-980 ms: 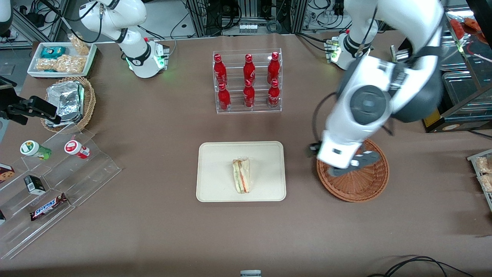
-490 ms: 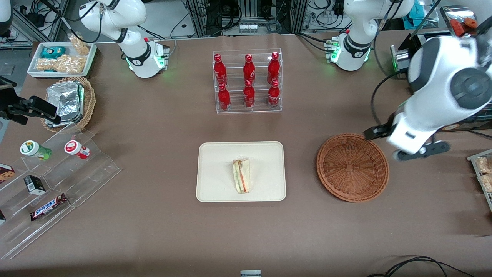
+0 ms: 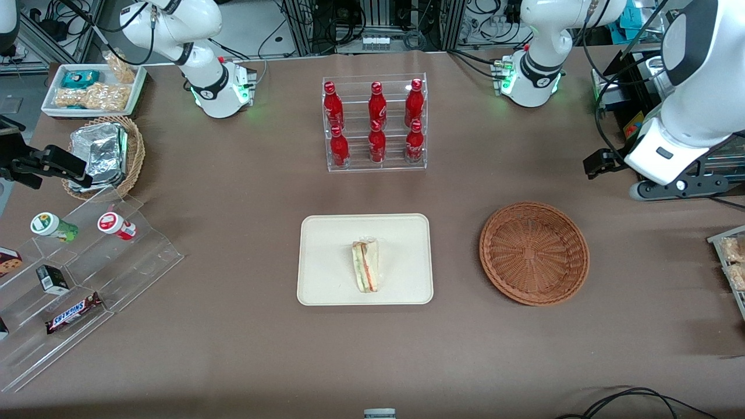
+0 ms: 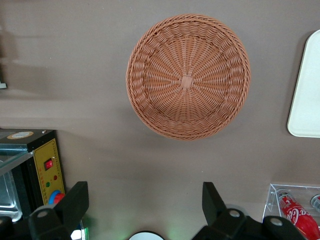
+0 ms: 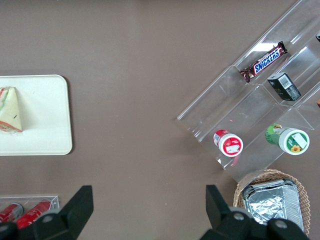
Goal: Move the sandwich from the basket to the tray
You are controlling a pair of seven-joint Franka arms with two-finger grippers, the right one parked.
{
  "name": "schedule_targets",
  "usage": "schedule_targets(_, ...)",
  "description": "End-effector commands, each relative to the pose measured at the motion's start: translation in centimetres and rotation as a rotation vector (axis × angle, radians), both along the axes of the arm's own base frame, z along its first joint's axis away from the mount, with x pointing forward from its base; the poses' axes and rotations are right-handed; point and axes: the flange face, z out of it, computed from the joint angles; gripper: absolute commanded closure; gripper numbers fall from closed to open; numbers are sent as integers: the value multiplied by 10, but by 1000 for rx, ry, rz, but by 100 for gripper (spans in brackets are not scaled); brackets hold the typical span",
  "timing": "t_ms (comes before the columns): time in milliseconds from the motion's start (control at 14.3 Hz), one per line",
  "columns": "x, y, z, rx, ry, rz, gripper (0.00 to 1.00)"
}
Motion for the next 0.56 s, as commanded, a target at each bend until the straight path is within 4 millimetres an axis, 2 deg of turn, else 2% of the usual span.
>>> schedule_targets(0,-7,18,23,-19,-41,0,0)
schedule_targets(140,-10,23,35,-69,-56,-28,0)
schedule_targets(210,-10,36,41,-101,-70,-8,0)
schedule_targets(490,-6,44,56,-112,-107,-11,0)
